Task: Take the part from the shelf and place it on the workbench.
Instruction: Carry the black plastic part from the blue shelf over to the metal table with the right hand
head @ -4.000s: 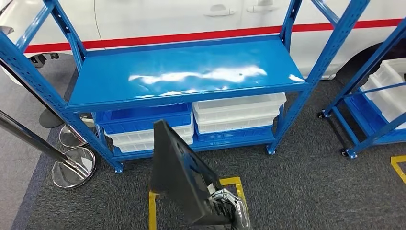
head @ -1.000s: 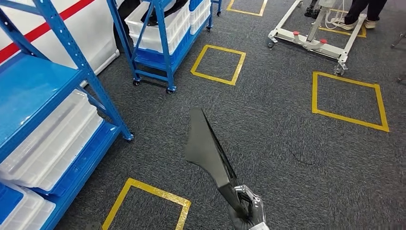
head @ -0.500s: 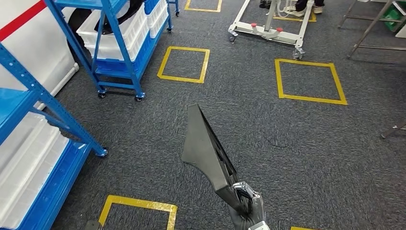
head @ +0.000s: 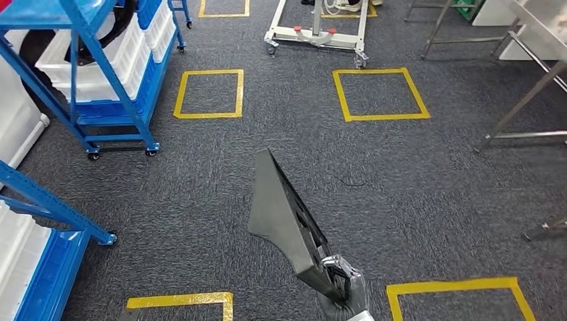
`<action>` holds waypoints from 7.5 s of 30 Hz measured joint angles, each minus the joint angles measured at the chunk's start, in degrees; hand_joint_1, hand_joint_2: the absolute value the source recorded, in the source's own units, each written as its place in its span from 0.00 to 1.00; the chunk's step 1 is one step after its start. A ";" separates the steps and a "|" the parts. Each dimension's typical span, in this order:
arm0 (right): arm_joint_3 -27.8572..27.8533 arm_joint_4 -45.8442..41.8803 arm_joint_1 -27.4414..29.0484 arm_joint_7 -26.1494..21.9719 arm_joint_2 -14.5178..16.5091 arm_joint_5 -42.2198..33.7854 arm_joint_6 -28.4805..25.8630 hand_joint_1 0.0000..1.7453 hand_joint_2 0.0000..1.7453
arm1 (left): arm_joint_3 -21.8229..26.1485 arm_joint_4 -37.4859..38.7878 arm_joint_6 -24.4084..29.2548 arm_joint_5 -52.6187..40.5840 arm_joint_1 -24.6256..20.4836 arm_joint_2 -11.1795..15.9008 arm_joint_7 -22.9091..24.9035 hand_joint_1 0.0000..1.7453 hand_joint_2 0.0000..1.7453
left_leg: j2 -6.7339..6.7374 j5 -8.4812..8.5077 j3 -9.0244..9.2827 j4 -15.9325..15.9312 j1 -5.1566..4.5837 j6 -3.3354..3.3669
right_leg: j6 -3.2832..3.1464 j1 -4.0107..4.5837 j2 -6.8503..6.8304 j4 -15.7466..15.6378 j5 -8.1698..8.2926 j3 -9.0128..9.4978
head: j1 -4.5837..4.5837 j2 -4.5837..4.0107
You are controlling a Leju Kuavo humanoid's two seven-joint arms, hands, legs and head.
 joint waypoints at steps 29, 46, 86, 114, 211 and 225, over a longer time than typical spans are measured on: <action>0.96 -4.38 1.94 0.00 -0.40 -2.25 -0.31 1.00 1.00 | 1.55 0.00 -0.56 -1.07 2.37 -0.45 2.99 0.00 0.00 | -0.44 0.39 -0.51 -0.10 0.32 0.23 | 0.91 -0.51 0.31 1.84 -0.51 -0.44 | 0.02 0.00; 0.64 -5.46 2.75 0.01 0.03 -0.17 1.28 1.00 1.00 | 2.57 0.02 -1.43 -1.96 3.71 -1.01 5.26 0.00 0.00 | -10.89 -0.09 -1.61 1.53 1.06 -1.35 | -0.27 -0.72 11.36 0.57 -0.38 0.20 | 0.01 0.00; 0.30 -4.71 3.13 1.24 1.07 5.89 -0.64 1.00 1.00 | 4.31 0.02 -2.72 -2.71 3.74 -1.37 2.73 0.00 0.00 | -5.71 0.74 -1.10 -0.30 0.73 0.85 | 1.43 -0.89 4.29 15.20 -6.54 -7.42 | 0.03 0.00; 0.52 -4.51 4.26 1.94 1.07 8.52 -5.22 1.00 1.00 | 4.97 0.04 -3.09 -3.67 4.27 -2.26 2.84 0.00 0.00 | -5.84 -0.36 1.44 -1.96 0.54 1.18 | 1.47 -0.72 4.33 12.68 -7.37 -1.41 | 0.02 0.00; -8.60 -6.33 -13.35 30.69 1.19 48.21 -24.26 1.00 1.00 | 7.75 0.15 -6.60 -13.26 3.77 -2.46 5.62 0.00 0.00 | -6.28 -0.42 1.29 -0.47 0.43 1.28 | 2.45 -1.44 4.26 11.72 -11.56 -4.74 | -0.07 0.00; -2.70 4.58 -23.80 39.22 -0.91 69.30 -21.11 1.00 1.00 | 6.60 0.22 -7.38 -15.89 2.35 -2.39 7.09 0.00 0.00 | -6.35 -9.24 -8.75 16.11 0.63 -1.76 | -1.53 -0.80 4.46 -0.59 -2.09 3.22 | 0.03 0.00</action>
